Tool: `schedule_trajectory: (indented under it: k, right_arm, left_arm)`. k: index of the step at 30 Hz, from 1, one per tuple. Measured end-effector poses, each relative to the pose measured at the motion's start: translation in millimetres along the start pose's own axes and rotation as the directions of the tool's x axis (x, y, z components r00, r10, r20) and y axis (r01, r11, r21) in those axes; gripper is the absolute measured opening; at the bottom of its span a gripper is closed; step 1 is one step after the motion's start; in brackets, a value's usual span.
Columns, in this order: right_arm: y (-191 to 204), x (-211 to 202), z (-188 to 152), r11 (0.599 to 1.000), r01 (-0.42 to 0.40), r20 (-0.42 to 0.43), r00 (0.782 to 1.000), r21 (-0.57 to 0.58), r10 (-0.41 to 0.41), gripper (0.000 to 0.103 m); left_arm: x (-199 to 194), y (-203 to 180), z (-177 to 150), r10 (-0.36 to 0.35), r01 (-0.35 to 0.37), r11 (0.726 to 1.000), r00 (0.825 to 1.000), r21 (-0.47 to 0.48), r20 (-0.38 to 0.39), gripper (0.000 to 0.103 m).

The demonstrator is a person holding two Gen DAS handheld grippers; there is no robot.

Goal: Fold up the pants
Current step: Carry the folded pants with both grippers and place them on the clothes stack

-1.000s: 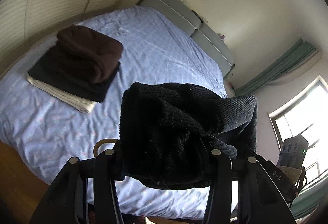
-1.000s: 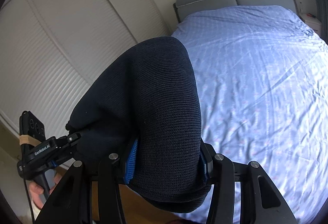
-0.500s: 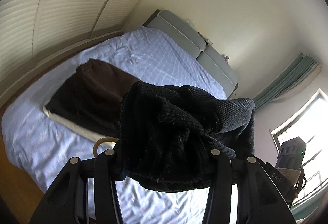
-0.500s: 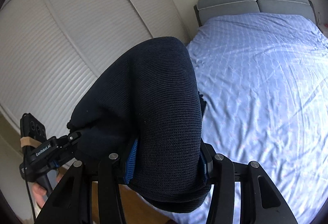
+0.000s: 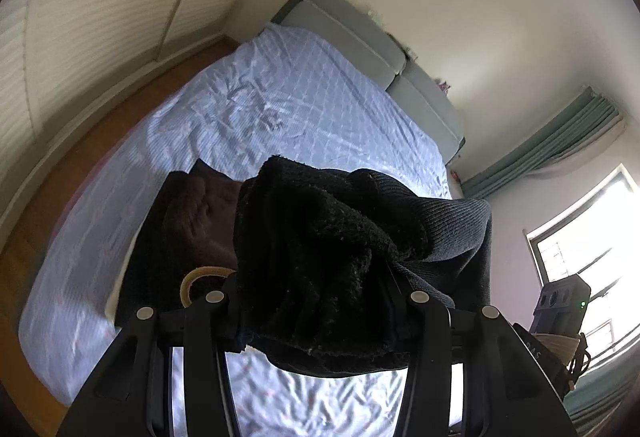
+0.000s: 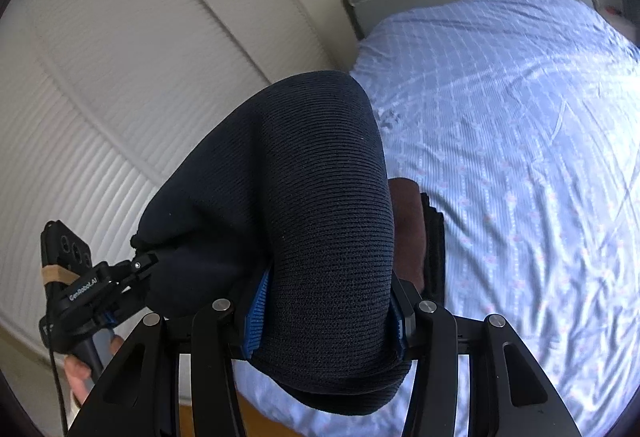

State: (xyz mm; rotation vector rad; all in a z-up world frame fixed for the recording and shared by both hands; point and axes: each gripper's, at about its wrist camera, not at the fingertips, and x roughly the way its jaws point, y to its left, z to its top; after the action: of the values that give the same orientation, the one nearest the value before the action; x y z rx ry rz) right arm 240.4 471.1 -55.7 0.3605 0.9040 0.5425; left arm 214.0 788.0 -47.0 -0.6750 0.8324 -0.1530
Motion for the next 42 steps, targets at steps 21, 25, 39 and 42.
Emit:
schedule_trajectory:
  k: [21, 25, 39, 42]
  right_arm:
    - [-44, 152, 18, 0.975, 0.186, -0.217, 0.964, 0.126, -0.156, 0.057]
    - [-39, 160, 17, 0.97, 0.238, -0.209, 0.952, 0.041, -0.224, 0.079]
    - [-51, 191, 6, 0.945, 0.32, -0.262, 0.908, -0.065, -0.326, 0.099]
    - [-46, 187, 12, 0.945, 0.319, -0.265, 0.908, -0.065, -0.325, 0.099]
  left_arm:
    - [145, 92, 59, 0.18, -0.175, 0.984, 0.946, 0.044, -0.27, 0.051]
    - [143, 97, 56, 0.246, -0.221, 0.967, 0.939, 0.124, -0.241, 0.07]
    - [156, 120, 40, 0.329, -0.303, 0.943, 0.909, 0.136, -0.254, 0.091]
    - [147, 108, 42, 0.374, -0.338, 0.923, 0.899, 0.184, -0.227, 0.089]
